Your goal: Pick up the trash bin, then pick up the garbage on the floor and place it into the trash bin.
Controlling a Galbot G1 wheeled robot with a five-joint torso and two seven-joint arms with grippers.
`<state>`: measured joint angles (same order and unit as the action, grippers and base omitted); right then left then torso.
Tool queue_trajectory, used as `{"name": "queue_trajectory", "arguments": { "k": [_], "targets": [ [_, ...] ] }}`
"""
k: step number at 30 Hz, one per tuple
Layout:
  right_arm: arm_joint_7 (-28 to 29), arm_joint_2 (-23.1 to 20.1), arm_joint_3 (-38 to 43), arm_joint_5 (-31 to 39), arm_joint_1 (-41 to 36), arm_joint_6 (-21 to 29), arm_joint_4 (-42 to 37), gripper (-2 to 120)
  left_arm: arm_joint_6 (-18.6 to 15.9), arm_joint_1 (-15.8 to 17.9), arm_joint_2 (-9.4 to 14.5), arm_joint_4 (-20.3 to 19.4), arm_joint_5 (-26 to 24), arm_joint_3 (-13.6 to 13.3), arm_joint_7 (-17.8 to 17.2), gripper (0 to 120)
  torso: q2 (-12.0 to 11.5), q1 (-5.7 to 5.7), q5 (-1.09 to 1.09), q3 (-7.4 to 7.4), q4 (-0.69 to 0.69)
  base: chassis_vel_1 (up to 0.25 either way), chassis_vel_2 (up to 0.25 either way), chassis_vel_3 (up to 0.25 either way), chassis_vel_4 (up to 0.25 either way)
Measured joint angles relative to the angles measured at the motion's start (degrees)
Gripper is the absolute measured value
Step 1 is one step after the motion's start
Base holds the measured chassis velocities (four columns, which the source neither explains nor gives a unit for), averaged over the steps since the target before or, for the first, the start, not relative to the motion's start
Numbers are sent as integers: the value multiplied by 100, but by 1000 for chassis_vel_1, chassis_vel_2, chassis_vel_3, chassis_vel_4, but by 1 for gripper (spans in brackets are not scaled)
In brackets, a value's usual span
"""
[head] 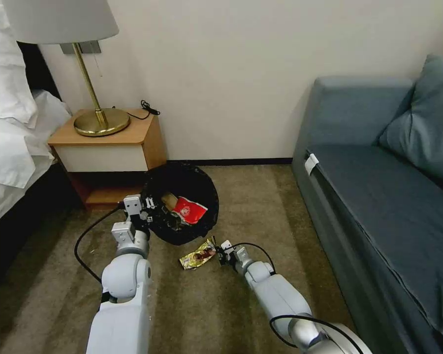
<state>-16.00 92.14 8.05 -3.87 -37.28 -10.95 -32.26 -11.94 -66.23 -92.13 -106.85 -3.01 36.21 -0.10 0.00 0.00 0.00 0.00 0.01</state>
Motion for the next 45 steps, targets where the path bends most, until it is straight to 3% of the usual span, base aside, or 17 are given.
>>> {"name": "queue_trajectory", "arguments": {
  "k": [11, 22, 27, 33, 40, 43, 45],
  "targets": [
    [266, -6, 791, 482, -314, -316, -716, 0, -6, 129, 0, 197, -165, 67, -7, 4, 0, 0, 0, 0, -1, 0, 0, 0, 0],
    [328, -627, 1858, 1210, -173, -417, -1001, 0, -48, 211, 46, 218, -359, 190, -13, 4, 0, 0, 1, 0, -1, 0, 0, 0, 0],
    [407, -782, 1916, 1416, -153, -520, -1409, 0, -49, 211, 45, 316, -369, 162, -13, 4, 0, 0, 1, 0, -2, 0, 0, 0, 0],
    [580, -754, 1864, 1091, -62, -976, -1864, 0, -45, 238, 12, 552, -350, 108, -15, 4, 0, 0, 1, 0, 0, 0, 0, 0, 0],
    [633, -779, 1579, 1052, -127, -963, -2541, 0, -31, 268, 2, 716, -316, 98, -20, 4, 0, 0, 0, 0, 0, 0, 0, 0, 0],
    [654, -868, 1374, 1111, -230, -867, -3034, 0, -20, 290, 1, 772, -312, 99, -21, 4, 0, 0, 0, 0, 0, 0, 0, 0, 0],
    [674, -1036, 1035, 1245, -412, -649, -3781, 0, -16, 319, 0, 840, -310, 93, -21, 4, -1, 0, 1, 0, -1, 0, 0, 0, 0]
  ]
}}
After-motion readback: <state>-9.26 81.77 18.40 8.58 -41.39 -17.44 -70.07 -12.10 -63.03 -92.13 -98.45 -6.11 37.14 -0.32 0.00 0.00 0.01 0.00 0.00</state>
